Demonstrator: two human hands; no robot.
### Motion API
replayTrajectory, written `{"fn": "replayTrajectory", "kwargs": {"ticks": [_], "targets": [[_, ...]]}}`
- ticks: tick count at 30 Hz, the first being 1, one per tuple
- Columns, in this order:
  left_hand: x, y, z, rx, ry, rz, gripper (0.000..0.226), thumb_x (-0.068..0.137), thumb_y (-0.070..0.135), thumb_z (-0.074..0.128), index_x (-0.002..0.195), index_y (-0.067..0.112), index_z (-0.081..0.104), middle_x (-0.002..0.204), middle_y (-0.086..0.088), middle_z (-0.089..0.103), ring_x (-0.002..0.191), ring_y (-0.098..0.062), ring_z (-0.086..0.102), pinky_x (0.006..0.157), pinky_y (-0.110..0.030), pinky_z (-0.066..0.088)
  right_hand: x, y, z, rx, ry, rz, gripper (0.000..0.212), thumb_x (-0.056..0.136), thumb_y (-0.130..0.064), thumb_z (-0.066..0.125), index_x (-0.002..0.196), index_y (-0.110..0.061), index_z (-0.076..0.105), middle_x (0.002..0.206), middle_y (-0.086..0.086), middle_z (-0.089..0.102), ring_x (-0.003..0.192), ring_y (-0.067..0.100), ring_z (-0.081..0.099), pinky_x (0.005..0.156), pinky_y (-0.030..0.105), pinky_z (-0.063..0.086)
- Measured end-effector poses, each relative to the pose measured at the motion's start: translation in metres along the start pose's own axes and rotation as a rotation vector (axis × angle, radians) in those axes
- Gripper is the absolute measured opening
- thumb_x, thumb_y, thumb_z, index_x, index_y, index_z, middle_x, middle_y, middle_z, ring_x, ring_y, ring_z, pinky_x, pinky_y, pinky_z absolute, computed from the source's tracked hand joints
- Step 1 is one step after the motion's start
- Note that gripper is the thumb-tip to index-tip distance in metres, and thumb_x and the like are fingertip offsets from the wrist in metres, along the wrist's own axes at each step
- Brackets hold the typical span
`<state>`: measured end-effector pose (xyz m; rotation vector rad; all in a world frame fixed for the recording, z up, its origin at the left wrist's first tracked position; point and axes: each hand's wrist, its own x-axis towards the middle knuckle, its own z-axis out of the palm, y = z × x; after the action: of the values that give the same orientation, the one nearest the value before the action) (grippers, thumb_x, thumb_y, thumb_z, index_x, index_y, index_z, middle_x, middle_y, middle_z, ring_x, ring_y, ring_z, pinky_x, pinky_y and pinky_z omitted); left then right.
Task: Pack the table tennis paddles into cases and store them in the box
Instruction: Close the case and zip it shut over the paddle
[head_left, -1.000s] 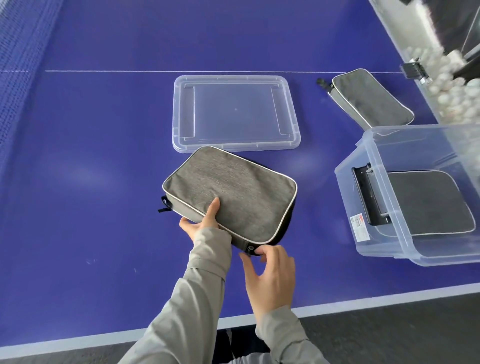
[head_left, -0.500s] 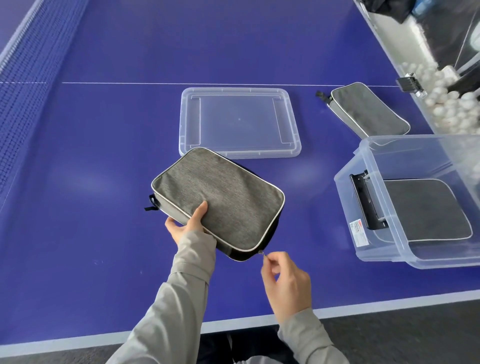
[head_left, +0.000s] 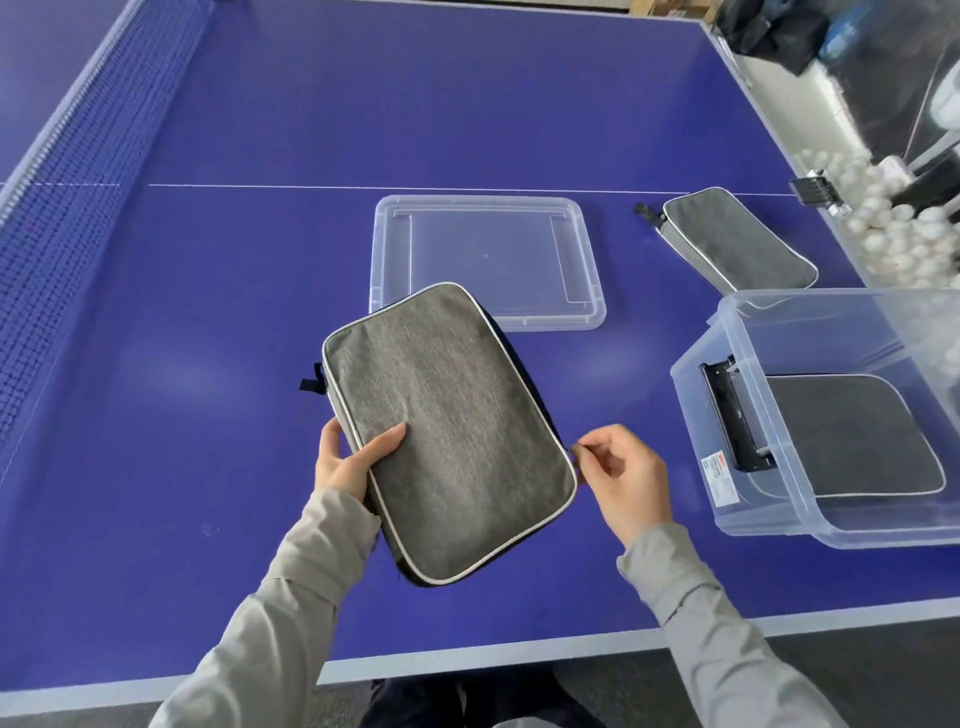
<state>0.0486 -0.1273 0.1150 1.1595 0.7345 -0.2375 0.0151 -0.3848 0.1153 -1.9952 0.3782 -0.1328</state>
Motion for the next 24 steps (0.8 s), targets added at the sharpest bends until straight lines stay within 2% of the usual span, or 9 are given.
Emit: {"fn": "replayTrajectory", "kwargs": {"ticks": [2, 6, 11, 15, 18, 20, 22, 24], "targets": [[0.001, 0.008, -0.006, 0.049, -0.073, 0.023, 0.055, 0.06, 0.012, 0.082, 0.105, 0.03, 0.055, 0.083, -0.005, 0.071, 0.062, -0.021, 0.07, 0.051, -0.033, 0.055, 0.008, -0.008, 0.0, 0.055, -0.101, 0.001, 0.028, 0.081, 0.007, 0.063, 0.071, -0.019, 0.06, 0.062, -0.001, 0.064, 0.05, 0.009, 0.06, 0.054, 0.013, 0.048], [0.003, 0.023, -0.013, 0.149, -0.219, 0.042, 0.066, 0.052, 0.015, 0.082, 0.11, 0.03, 0.054, 0.078, -0.002, 0.074, 0.067, -0.026, 0.071, 0.054, -0.035, 0.056, 0.024, -0.026, 0.003, 0.083, -0.22, -0.012, 0.025, 0.08, 0.008, 0.06, 0.072, -0.016, 0.061, 0.062, -0.002, 0.062, 0.05, 0.006, 0.058, 0.054, 0.011, 0.046], [0.005, 0.036, -0.021, 0.361, -0.381, 0.096, 0.08, 0.039, 0.023, 0.086, 0.112, 0.029, 0.053, 0.082, -0.004, 0.074, 0.071, -0.028, 0.071, 0.058, -0.036, 0.057, 0.049, -0.049, 0.005, 0.14, -0.177, -0.03, 0.027, 0.08, 0.009, 0.06, 0.071, -0.016, 0.058, 0.064, 0.001, 0.06, 0.049, 0.003, 0.056, 0.054, 0.012, 0.047], [0.004, 0.048, -0.032, 0.553, -0.491, 0.147, 0.075, 0.04, 0.021, 0.087, 0.105, 0.035, 0.054, 0.079, -0.008, 0.074, 0.071, -0.027, 0.071, 0.062, -0.038, 0.058, 0.067, -0.06, -0.003, 0.128, -0.166, -0.031, 0.026, 0.081, 0.008, 0.06, 0.071, -0.016, 0.059, 0.063, -0.001, 0.062, 0.051, 0.006, 0.058, 0.058, 0.018, 0.053], [0.003, 0.059, -0.036, 0.672, -0.526, 0.194, 0.077, 0.041, 0.021, 0.087, 0.107, 0.033, 0.051, 0.083, -0.016, 0.072, 0.074, -0.031, 0.069, 0.069, -0.043, 0.059, 0.069, -0.069, 0.0, -0.008, -0.24, -0.083, 0.028, 0.079, 0.007, 0.061, 0.069, -0.02, 0.059, 0.063, -0.004, 0.061, 0.055, 0.011, 0.056, 0.061, 0.02, 0.049], [0.003, 0.066, -0.037, 0.766, -0.539, 0.238, 0.078, 0.044, 0.018, 0.087, 0.11, 0.032, 0.048, 0.088, -0.02, 0.07, 0.076, -0.033, 0.069, 0.073, -0.045, 0.058, 0.067, -0.079, 0.008, -0.092, -0.259, -0.141, 0.029, 0.077, 0.004, 0.062, 0.068, -0.023, 0.058, 0.063, -0.007, 0.061, 0.057, 0.008, 0.054, 0.062, 0.017, 0.047], [0.002, 0.071, -0.037, 0.897, -0.526, 0.29, 0.082, 0.046, 0.021, 0.086, 0.116, 0.031, 0.045, 0.091, -0.017, 0.069, 0.079, -0.032, 0.069, 0.078, -0.045, 0.057, 0.065, -0.091, 0.017, -0.145, -0.283, -0.216, 0.029, 0.076, 0.003, 0.063, 0.068, -0.024, 0.057, 0.062, -0.009, 0.059, 0.054, 0.001, 0.052, 0.06, 0.008, 0.042], [0.002, 0.075, -0.036, 1.035, -0.517, 0.332, 0.085, 0.048, 0.027, 0.086, 0.121, 0.032, 0.043, 0.093, -0.013, 0.07, 0.083, -0.031, 0.068, 0.082, -0.042, 0.055, 0.062, -0.104, 0.026, -0.158, -0.309, -0.287, 0.025, 0.075, 0.004, 0.063, 0.069, -0.02, 0.057, 0.062, -0.008, 0.058, 0.054, 0.0, 0.051, 0.06, 0.007, 0.04]]}}
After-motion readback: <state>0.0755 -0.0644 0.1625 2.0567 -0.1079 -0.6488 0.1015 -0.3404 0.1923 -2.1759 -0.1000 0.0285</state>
